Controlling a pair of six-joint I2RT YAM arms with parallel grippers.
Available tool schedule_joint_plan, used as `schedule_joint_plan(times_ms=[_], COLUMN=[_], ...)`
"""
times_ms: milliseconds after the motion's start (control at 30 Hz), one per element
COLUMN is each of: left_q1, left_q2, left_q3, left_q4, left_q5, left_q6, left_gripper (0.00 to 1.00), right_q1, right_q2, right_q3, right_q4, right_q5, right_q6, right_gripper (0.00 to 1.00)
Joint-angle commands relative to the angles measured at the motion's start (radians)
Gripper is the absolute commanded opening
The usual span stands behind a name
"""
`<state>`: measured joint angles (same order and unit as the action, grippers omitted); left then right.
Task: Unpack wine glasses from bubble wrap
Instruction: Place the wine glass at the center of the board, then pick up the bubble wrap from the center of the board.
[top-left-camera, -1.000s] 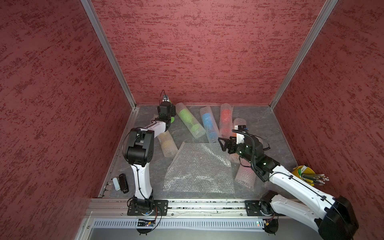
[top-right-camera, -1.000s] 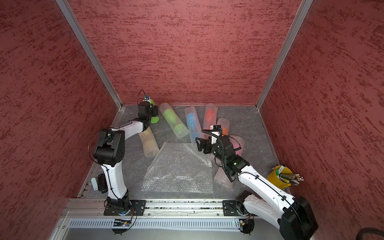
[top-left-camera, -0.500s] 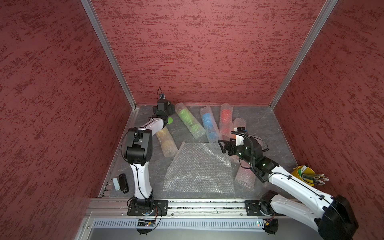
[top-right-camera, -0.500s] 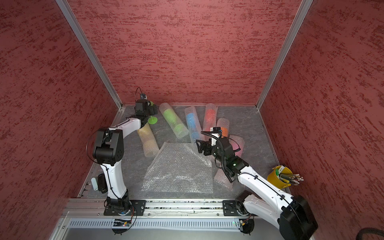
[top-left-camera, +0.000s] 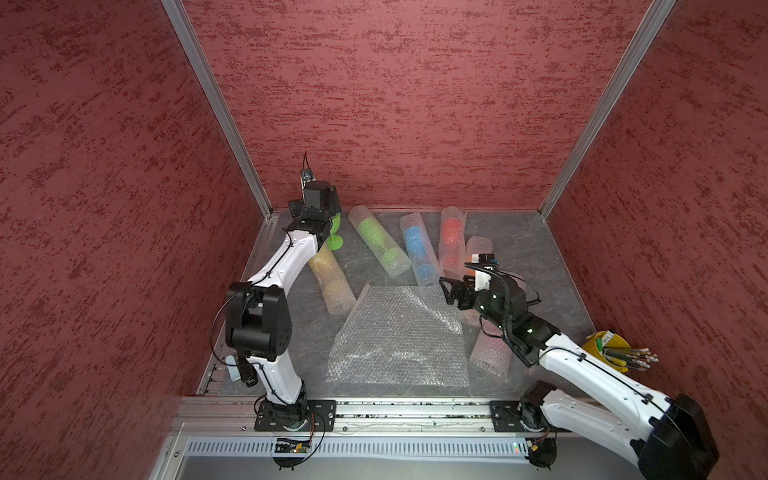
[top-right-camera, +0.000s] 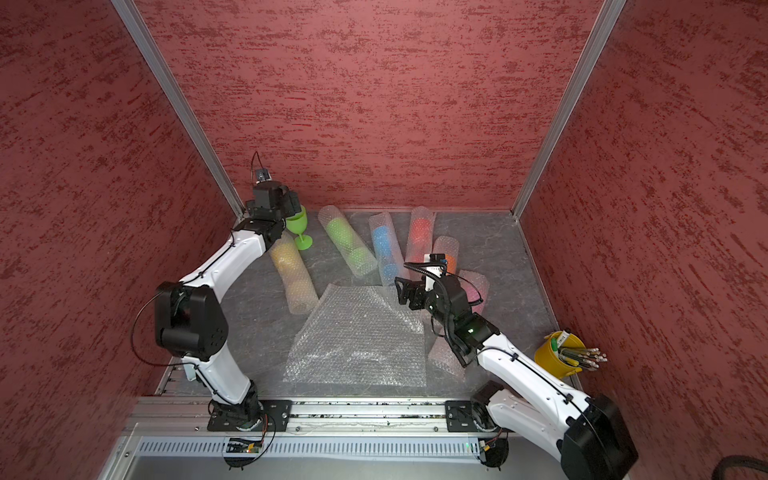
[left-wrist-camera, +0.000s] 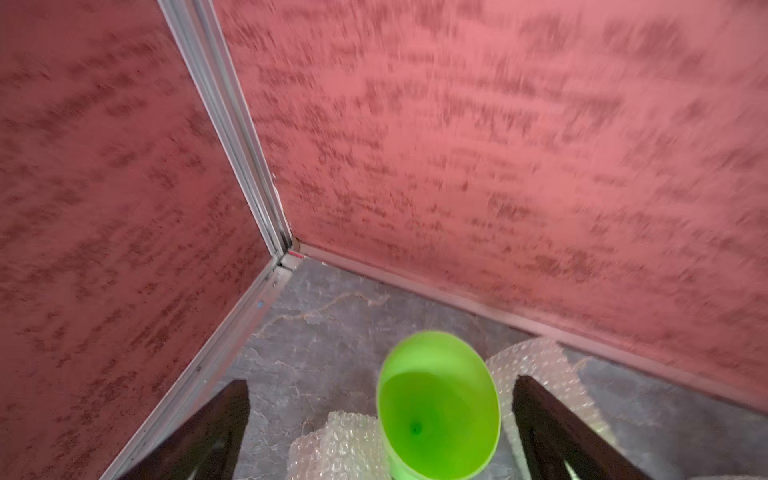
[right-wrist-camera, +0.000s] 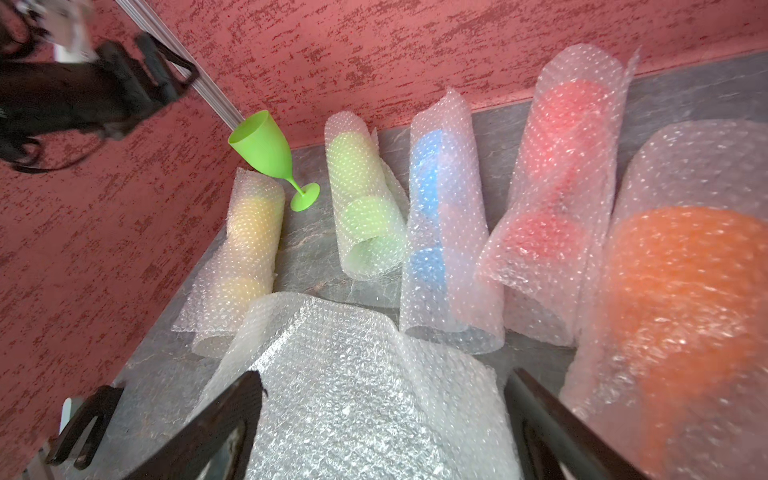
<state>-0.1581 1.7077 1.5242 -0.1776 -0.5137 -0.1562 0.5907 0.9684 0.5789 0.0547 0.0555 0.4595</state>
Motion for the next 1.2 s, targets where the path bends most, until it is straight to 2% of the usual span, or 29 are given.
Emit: schedule_joint_plan(times_ms=[0, 67, 233, 300, 400, 467, 633, 833, 1167], left_q1=[-0.006, 0.006, 0.098, 0.162, 0.304, 0.365, 0.36, 0.364, 0.332], left_q2=[-0.102, -0.182, -0.331, -0.363, -0.368, -0.354, -0.287, -0.111, 0.058], left_q3=[-0.019, -0.096, -0.252, -0.329, -0.443, -0.5, -0.497, -0.385, -0.24], left_q4=[-0.185, -0.179, -0.278, -0.288, -0.278, -0.252, -0.252, -0.335, -0.406], left_q5=[-0.065, 0.047, 0.264, 0.387, 0.648, 0.765, 0.797, 0.84, 0.78], left_q6=[-0.144, -0.17, -0.393, -0.45, -0.544, -0.551, -0.49, -0.457, -0.387], left_gripper=[1.0, 1.0, 1.0, 1.0, 1.0, 0.99, 1.0, 1.0, 1.0], right_q1=[-0.006, -0.006, -0.006, -0.006, -0.006, -0.006, -0.006, -0.006, -0.005], right_q2=[-0.023, -0.023, -0.041, -0.051, -0.048, -0.041, -0.018, 0.003, 0.03], right_q3=[-0.006, -0.005, -0.027, -0.043, -0.044, -0.042, -0.044, -0.04, -0.032], right_q4=[-0.005, -0.006, -0.006, 0.003, -0.003, -0.004, 0.003, 0.003, -0.004], right_q5=[0.059, 0.059, 0.056, 0.051, 0.026, 0.011, -0.013, -0.014, -0.023], right_q6=[0.021, 0.029, 0.058, 0.066, 0.077, 0.085, 0.09, 0.093, 0.073], right_gripper=[0.93, 0.93, 0.93, 0.92, 0.92, 0.92, 0.93, 0.94, 0.95])
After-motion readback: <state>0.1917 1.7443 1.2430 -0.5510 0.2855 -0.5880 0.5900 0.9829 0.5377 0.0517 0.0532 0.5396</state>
